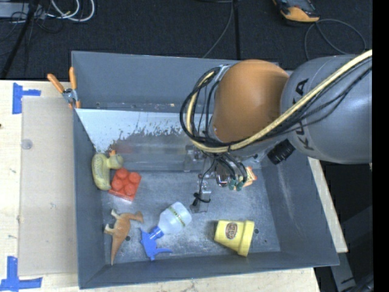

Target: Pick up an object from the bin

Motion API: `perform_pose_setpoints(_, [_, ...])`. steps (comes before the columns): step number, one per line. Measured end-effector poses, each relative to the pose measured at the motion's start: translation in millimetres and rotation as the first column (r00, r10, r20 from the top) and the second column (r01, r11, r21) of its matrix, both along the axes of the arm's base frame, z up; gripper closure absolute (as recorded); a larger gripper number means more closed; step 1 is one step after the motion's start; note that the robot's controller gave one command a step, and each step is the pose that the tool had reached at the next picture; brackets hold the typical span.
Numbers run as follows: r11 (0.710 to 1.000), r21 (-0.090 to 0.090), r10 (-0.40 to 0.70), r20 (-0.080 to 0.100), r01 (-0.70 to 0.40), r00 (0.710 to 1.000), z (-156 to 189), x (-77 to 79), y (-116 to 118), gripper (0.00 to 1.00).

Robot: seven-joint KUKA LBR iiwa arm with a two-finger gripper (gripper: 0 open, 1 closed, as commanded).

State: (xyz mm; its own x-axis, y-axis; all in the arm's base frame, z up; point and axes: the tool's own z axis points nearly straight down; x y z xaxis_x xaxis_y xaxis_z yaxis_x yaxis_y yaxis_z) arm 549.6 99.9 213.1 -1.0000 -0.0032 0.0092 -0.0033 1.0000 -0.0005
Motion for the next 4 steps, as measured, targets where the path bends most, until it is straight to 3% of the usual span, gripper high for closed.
perform_pose_setpoints(1, [1.0, 0.001, -0.003, 0.008, 0.003, 1.0, 4, 1.6, -1, 0.0])
perform_pose_setpoints(2, [0.99, 0.001, 0.138, 0.014, -0.138, 0.99, -27, -2.5, 7, 0.0])
perform_pose_setpoints(3, [0.898, 0.002, 0.44, 0.006, -0.44, 0.898, -70, -32.9, 32, 0.0])
perform_pose_setpoints(4, [0.874, 0.003, 0.485, 0.007, -0.485, 0.874, -81, -41.3, 40, 0.0])
